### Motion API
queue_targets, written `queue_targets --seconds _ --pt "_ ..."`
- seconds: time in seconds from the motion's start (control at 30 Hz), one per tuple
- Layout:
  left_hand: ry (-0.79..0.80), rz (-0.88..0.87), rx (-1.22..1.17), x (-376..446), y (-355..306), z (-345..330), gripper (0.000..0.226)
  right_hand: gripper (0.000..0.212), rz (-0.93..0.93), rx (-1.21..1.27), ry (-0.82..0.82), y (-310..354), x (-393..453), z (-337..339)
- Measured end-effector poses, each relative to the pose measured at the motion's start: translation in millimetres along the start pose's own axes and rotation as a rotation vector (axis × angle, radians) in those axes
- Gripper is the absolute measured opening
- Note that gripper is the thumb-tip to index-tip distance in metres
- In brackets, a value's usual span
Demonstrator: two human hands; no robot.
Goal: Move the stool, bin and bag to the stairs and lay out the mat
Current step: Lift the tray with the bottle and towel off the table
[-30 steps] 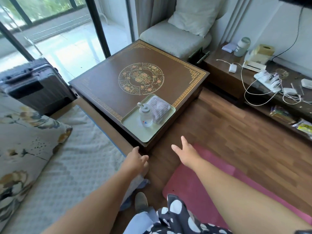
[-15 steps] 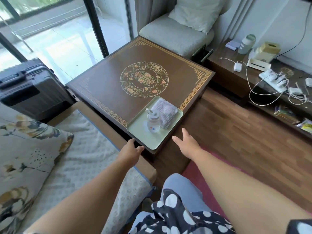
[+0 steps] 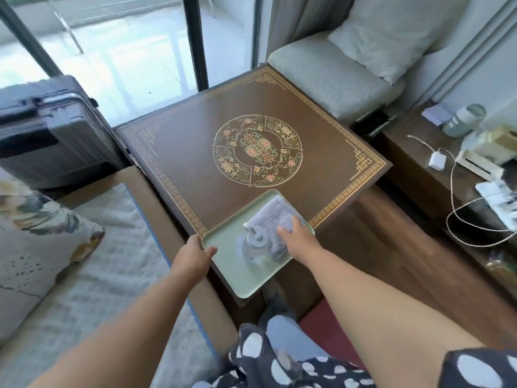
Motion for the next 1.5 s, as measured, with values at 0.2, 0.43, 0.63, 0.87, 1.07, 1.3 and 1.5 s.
queue_targets --seconds 0.2,0.43,0.63,0.87,1.07,1.3,1.5 --pt "-0.018 0.238 -0.129 53 -8 -39 0.061 0.064 -0.002 -0.132 0.050 6 94 50" --pt "-0.103 0.528 -0.378 101 6 -85 0.069 0.070 -0.093 -0.176 0.141 -16 185 56" --pt "-0.226 0.687 -0.525 135 23 -118 0.073 0.076 -0.160 -0.156 0.161 -41 245 52" --pt "-0.251 0.676 -0.526 186 43 -143 0.075 0.081 -0.165 -0.228 0.193 -61 300 32" --pt "-0.197 0.790 -0.608 203 59 -150 0.070 0.092 -0.229 -0.263 0.195 -78 326 18" --pt "-0.028 0.796 -0.819 208 87 -166 0.052 0.098 -0.290 -0.264 0.188 -92 332 17" --pt "-0.030 0.772 -0.889 201 86 -163 0.074 0.098 -0.285 -0.249 0.137 -88 329 14"
Point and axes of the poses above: each hand's wrist, its own x-axis towards the middle knuckle, its own z-axis out of the back of the hand, y = z × x, the point moved 2 cm from there along x, towards the middle knuckle, and after that the axes turned 9 degrees about y, right-handed, at the moved point
